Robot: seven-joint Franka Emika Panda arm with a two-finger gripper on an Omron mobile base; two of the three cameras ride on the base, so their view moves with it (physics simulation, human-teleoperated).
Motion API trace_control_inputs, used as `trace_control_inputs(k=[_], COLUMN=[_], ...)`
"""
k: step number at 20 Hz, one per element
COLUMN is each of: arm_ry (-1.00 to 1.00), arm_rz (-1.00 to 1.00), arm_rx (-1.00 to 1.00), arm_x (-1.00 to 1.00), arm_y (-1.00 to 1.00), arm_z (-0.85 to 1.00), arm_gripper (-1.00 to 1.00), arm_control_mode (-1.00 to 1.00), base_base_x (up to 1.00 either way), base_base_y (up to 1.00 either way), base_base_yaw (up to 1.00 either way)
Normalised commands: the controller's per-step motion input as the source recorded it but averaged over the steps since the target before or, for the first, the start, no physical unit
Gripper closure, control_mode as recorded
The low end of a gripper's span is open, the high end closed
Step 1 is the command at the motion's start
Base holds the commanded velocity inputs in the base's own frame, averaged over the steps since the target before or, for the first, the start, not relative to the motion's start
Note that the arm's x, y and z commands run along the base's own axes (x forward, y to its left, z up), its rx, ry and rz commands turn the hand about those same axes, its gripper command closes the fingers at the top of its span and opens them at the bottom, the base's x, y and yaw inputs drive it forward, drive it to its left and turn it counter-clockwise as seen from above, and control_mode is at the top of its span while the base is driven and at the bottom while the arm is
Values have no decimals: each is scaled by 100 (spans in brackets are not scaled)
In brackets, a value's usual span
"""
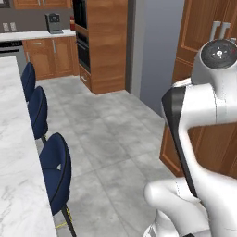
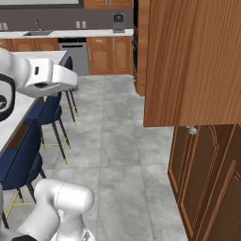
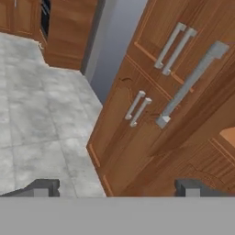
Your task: Open the cabinet. Place the bowl and condiment on the counter. Then place the lime and garlic on the cutting board.
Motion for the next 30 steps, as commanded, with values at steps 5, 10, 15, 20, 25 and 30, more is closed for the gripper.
trace_control_inputs(k=[5,10,15,20,25,30], arm_ry=[2,0,0,0,0,0], arm_rz=[-10,-13,-7,0,0,0], arm_rx=[4,4,1,0,0,0], arm_x=[-100,-97,-37,0,0,0], arm_y=[2,13,2,0,0,0], arm_z=[-22,-22,0,0,0,0], arm_gripper=[-100,-100,-100,-100,-100,-100], arm_control_mode=[-100,-100,100,100,100,100], base_base_x=[0,0,-22,-35,-36,-2], base_base_y=[0,0,0,-17,-2,-12], base_base_yaw=[0,0,-2,-25,-57,-61])
